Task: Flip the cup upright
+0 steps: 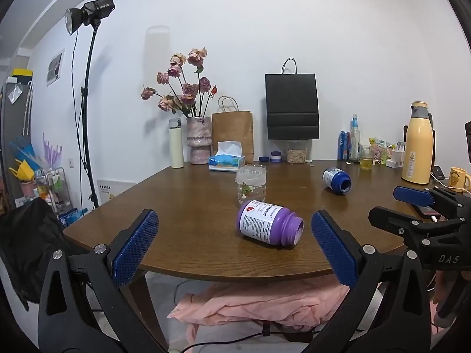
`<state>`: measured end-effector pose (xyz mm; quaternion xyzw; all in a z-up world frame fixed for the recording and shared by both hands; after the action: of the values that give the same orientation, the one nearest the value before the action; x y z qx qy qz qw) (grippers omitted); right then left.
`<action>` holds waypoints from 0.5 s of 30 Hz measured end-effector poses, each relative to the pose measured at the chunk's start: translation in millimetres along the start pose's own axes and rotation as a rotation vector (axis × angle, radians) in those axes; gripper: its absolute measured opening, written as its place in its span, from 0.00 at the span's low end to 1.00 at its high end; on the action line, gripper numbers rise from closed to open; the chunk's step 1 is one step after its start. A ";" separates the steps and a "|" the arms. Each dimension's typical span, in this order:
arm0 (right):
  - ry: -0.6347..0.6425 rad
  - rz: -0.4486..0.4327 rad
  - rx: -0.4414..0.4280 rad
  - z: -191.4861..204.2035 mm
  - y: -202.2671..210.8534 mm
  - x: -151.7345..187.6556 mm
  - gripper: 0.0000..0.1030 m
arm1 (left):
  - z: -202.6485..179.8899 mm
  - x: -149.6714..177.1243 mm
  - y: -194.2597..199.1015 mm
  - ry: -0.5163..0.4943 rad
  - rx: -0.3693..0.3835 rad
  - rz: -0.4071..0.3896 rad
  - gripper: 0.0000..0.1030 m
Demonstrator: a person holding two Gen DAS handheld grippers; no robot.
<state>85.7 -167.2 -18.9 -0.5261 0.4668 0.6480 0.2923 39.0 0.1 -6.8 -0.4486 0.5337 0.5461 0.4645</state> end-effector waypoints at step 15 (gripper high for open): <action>0.034 -0.033 0.007 5.3 0.1 -0.2 0.83 | 7.5 7.0 0.5 0.032 -0.001 0.020 1.00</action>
<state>83.6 -162.4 -18.6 -0.5436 0.4652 0.6325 0.2968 37.4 7.7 -13.4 -0.4522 0.5450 0.5437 0.4504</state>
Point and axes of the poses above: each gripper's, at about its wrist camera, not at the fingertips, and y roughly against the way its jaws point, z to its left, x to its underside, the point moved 4 cm from there along -y, roughly the way its jaws point
